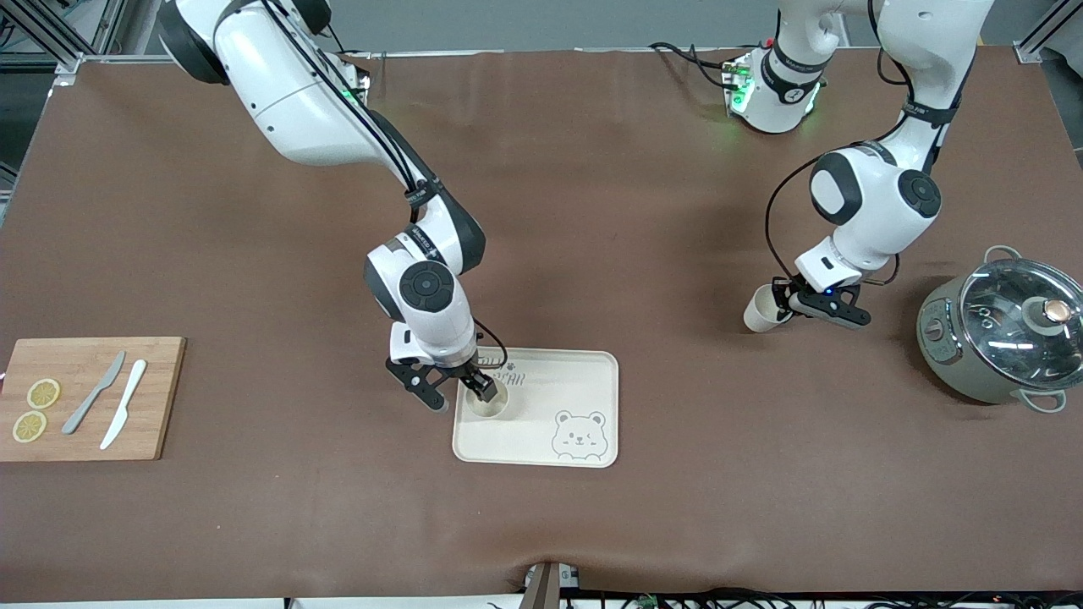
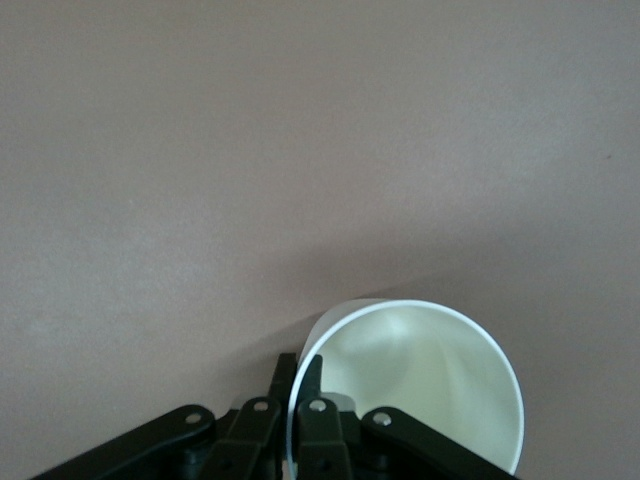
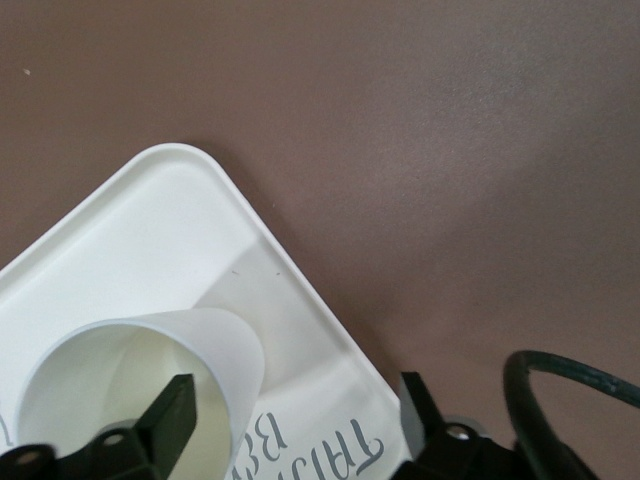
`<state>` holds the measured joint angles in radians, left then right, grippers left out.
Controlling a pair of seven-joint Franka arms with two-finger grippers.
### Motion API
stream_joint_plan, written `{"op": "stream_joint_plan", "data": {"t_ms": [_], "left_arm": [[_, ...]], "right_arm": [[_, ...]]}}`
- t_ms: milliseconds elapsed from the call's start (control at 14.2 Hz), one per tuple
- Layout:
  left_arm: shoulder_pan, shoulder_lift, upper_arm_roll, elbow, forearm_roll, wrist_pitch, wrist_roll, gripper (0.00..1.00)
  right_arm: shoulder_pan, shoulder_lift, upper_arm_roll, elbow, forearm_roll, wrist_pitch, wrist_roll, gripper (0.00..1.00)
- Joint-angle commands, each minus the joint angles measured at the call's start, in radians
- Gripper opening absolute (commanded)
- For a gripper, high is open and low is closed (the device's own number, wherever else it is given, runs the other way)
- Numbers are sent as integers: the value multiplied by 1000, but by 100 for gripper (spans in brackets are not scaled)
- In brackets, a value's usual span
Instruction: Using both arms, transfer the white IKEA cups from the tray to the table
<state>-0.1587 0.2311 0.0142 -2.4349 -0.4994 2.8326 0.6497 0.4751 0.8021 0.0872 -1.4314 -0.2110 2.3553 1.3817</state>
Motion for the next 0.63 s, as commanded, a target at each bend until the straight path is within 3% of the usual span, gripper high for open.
{"op": "stream_joint_plan", "data": {"t_ms": [0, 281, 421, 562], "left_arm": [[10, -13, -7, -29, -18, 22, 51, 0], [11, -13, -5, -33, -18, 22, 58, 0], [10, -9, -4, -33, -16, 22, 59, 0], [8, -7, -3, -32, -16, 22, 59, 0]], "right_arm": [[7, 19, -3, 31, -27, 1, 13, 47], [7, 19, -3, 32, -25, 1, 16, 27], [7, 19, -3, 32, -25, 1, 13, 10], [7, 19, -3, 32, -25, 1, 13, 0]]}}
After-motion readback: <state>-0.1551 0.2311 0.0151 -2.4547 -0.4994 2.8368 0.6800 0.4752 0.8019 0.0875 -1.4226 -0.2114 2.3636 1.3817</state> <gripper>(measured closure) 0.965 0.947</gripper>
